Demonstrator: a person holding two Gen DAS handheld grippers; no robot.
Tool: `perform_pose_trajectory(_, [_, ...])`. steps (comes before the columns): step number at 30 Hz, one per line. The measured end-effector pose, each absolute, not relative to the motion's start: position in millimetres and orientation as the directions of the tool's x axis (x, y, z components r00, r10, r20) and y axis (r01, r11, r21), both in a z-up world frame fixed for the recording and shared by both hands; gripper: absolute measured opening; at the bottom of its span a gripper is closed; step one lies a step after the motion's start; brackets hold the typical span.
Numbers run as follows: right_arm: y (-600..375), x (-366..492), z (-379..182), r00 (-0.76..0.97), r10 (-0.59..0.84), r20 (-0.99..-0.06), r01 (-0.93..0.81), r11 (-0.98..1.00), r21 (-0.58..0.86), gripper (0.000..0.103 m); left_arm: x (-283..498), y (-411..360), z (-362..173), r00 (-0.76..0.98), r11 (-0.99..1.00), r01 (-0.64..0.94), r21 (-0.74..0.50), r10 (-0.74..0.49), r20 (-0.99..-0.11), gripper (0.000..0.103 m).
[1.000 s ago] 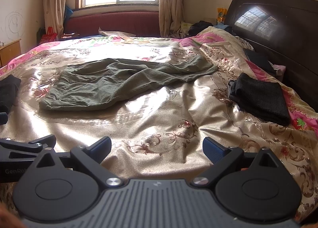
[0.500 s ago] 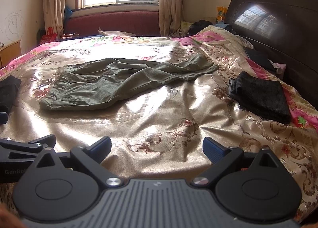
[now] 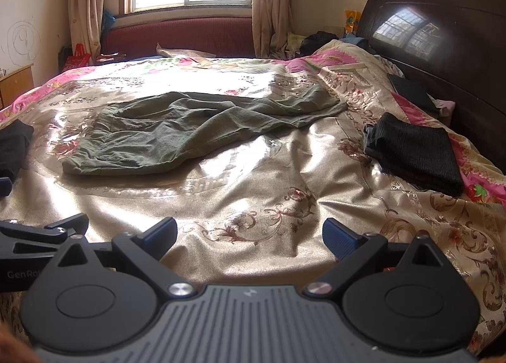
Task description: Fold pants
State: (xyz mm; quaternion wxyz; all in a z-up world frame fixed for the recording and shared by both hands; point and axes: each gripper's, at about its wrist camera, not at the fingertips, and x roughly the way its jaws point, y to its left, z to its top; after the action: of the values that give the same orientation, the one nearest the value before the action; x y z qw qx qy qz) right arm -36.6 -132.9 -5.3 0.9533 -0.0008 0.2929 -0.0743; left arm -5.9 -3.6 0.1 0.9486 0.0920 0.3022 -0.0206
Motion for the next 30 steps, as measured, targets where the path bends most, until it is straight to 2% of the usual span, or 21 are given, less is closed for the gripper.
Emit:
perform_pose_trajectory(19, [-142.5, -40.4, -3.2, 0.836, -0.101, -0.539, 0.128, 0.992, 0.013, 0.098, -10.5, -14.4, 8.7, 0.842, 0.964, 0.085, 0.252, 0.066, -0.535, 0.103])
perform_pose_trajectory(30, [-144.2, -30.2, -4.3, 0.825, -0.111, -0.554, 0.138, 0.99, 0.007, 0.098, -0.1, -19.6, 3.3, 0.844, 0.96, 0.104, 0.261, 0.054, -0.534, 0.103])
